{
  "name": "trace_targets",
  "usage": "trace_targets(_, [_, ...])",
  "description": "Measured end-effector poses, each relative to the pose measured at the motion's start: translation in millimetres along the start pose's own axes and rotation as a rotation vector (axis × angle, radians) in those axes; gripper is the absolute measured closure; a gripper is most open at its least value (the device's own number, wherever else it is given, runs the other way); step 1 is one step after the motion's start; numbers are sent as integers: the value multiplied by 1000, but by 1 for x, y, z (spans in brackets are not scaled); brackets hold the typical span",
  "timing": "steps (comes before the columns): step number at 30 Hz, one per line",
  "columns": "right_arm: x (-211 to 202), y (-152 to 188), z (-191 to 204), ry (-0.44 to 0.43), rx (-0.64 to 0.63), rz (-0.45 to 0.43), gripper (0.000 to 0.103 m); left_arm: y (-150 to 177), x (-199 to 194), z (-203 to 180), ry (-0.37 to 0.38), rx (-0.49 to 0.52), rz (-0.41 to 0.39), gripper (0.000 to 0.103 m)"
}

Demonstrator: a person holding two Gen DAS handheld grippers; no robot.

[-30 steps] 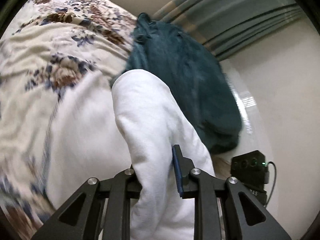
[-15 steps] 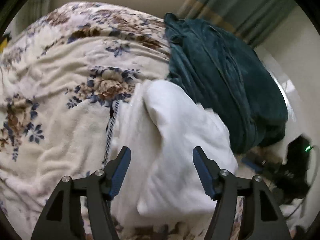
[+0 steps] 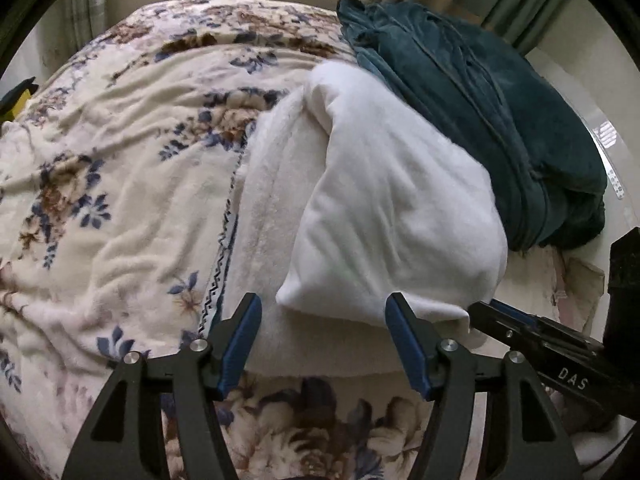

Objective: Fold small clothes

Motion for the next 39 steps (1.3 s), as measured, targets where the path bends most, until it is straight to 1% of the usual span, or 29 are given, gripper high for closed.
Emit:
trace_targets(1, [-4,-1,0,21,6,2,63,-1,-6,-1,-10,0,-11,41])
trace_targets(2, [-9,-1,2,47,6,-2,57,-3,-13,0,-39,-2,-28,41])
trace_targets(3, [-17,-3,3,94,2,-16,47,-3,-22,-1,-70,0,-39,41])
trace_targets(4, [-31,-6,4,176,-15,-38,40,-4,-32,-1,-93,-1,-49,41])
trace_targets(5, [-41,-7,5,242,-30,-53,25,-5,-43,-2,-113,-2,-55,40])
trace_targets(6, [-53,-8,7,295,-38,-65,9,-5,-50,-3,-126,-2,-56,31])
trace_targets(7, [-65,-7,9,338,-38,-73,3,-5,-60,-4,-140,2,-58,25])
trace_targets(8, [-75,-7,11,363,-41,-79,0,-5,-72,-6,-161,7,-67,19])
trace_targets(11, [-106,-4,20,425,-50,-94,0,-2,-105,-14,-194,29,-95,19])
trace_targets(13, [-126,0,29,436,-47,-103,0,2,-128,-19,-203,36,-104,19])
trace_targets(18, [-183,9,58,458,-54,-151,0,11,-177,-28,-188,50,-125,19])
trace_targets(22, [-241,22,90,459,-67,-203,0,21,-230,-33,-188,49,-152,19])
trace_targets(24, [-265,29,103,458,-73,-222,0,26,-250,-35,-185,53,-157,19])
trace_targets(26, [-292,38,119,449,-79,-238,0,34,-277,-38,-212,71,-175,19])
trace_targets(33, [-386,79,174,432,-119,-303,0,67,-357,-45,-205,71,-223,19])
trace_targets(35, [-414,92,192,424,-138,-324,0,72,-377,-47,-201,72,-241,19])
trace_targets(39, [-453,112,221,414,-176,-349,0,79,-415,-45,-212,67,-294,19])
Point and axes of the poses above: each gripper's, at about its wrist camera, not at the fingertips, and x roughly the way its jaws point, z to its left, y to its underside, the point moved 7 cm from there along x, roughly the way its jaws point, and after that the axes turned 14 degrees about -y, right-handed, at the moved point
